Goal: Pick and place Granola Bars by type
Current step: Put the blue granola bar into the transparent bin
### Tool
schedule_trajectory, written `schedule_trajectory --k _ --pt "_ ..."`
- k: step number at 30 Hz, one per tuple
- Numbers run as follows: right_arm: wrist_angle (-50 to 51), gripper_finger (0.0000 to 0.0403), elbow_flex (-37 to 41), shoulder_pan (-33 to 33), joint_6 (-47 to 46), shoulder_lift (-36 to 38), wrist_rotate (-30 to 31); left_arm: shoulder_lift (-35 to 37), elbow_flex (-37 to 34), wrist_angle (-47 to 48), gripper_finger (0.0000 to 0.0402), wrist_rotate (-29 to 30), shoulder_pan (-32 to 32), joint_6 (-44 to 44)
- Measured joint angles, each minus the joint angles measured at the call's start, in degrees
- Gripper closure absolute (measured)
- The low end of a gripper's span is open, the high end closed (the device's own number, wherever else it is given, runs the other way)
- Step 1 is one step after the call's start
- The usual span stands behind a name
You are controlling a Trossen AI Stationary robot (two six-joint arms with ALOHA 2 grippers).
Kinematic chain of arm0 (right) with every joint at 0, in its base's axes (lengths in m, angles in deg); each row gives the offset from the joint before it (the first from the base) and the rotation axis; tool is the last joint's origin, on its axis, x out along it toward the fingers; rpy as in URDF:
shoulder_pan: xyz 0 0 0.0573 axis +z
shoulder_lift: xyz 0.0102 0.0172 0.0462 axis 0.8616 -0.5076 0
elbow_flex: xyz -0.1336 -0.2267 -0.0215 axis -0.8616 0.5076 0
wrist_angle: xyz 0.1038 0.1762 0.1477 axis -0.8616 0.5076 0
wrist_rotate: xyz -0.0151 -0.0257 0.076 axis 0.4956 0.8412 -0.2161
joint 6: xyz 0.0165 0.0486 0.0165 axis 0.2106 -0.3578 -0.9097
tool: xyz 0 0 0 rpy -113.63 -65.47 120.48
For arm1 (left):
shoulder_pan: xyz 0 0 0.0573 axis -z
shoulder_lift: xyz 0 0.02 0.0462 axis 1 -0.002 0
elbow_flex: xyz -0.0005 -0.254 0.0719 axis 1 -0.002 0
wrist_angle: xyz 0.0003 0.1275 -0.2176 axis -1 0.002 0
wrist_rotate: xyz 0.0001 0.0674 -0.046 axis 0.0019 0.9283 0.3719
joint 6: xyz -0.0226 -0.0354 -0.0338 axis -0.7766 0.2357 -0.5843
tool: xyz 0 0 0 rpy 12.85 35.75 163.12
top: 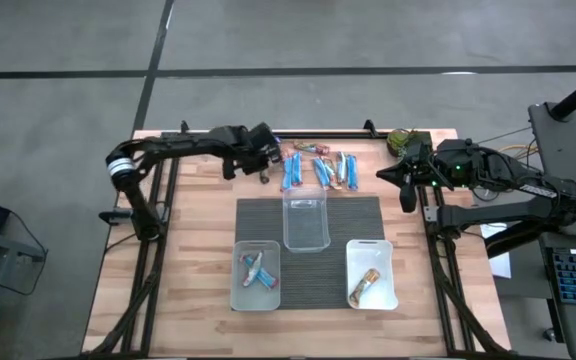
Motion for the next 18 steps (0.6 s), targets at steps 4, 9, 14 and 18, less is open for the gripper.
schedule_trajectory --k 4,9,14,18 --pt "-0.01 0.0394 0.00 -0.01 0.01 0.00 0.01 4.70 1.94 -0.05 0.0379 0.91 1.11 2.89" --pt "-0.01 0.0394 0.00 0.01 0.01 0.00 0.02 10.10 5.38 -0.29 0.0379 2.20 3.70 6.39" --pt "-0.03 0.0394 0.00 -0.01 0.00 0.00 0.03 12.87 8.53 -2.10 0.0379 3.33 7.52 9.23" --pt "-0.03 0.0394 0.00 -0.01 -0.01 0.00 0.03 13.64 11.18 -3.12 0.0379 3.53 10.94 12.64"
